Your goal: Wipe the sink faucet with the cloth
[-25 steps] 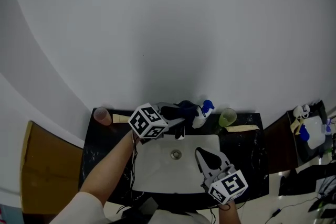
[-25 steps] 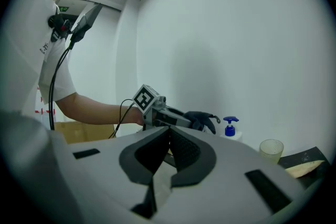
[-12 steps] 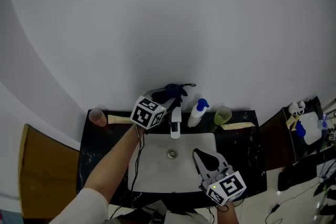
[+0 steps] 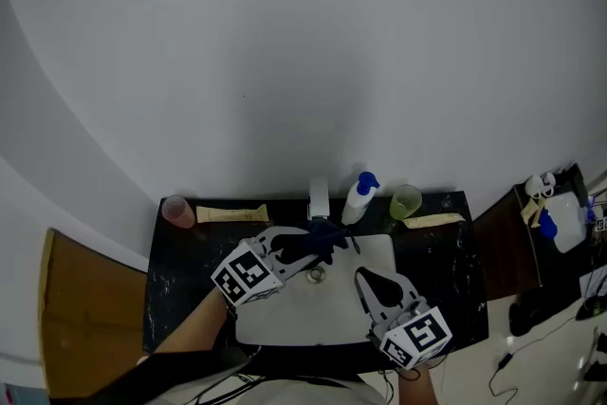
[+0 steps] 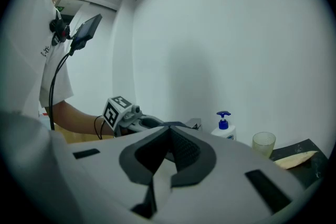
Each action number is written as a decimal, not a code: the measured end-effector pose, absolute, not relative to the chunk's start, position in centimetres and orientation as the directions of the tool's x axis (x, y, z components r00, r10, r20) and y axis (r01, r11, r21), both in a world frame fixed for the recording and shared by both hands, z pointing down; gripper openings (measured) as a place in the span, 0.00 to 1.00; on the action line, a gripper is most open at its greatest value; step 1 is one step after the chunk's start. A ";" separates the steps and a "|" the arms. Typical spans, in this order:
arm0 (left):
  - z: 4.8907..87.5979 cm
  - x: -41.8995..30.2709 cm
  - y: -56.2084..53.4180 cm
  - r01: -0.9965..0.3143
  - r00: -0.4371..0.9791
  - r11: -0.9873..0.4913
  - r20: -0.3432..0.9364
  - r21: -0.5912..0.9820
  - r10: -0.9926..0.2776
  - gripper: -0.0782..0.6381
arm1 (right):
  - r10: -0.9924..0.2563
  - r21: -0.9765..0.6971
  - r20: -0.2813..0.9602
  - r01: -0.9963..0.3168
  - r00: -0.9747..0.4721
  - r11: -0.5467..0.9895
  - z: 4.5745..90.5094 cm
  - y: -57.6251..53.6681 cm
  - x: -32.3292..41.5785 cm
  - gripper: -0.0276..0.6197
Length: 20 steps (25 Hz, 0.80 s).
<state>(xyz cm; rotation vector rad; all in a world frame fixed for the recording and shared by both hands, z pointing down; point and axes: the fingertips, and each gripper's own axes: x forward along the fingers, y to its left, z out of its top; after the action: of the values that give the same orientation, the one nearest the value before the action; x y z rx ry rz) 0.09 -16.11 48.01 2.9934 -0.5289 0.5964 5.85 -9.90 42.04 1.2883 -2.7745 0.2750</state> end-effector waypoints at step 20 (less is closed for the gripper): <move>51.8 0.8 -19.8 -0.384 0.772 -0.923 0.545 -0.012 -0.328 0.28 | -0.766 -0.141 0.140 -0.778 -0.628 0.612 42.3 -10.3 6.8 0.05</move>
<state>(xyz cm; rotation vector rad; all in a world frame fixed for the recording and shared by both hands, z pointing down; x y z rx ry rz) 0.85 -19.79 51.78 2.8627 -0.5763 0.8522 6.79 -10.33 42.27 1.3236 -2.7613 0.2900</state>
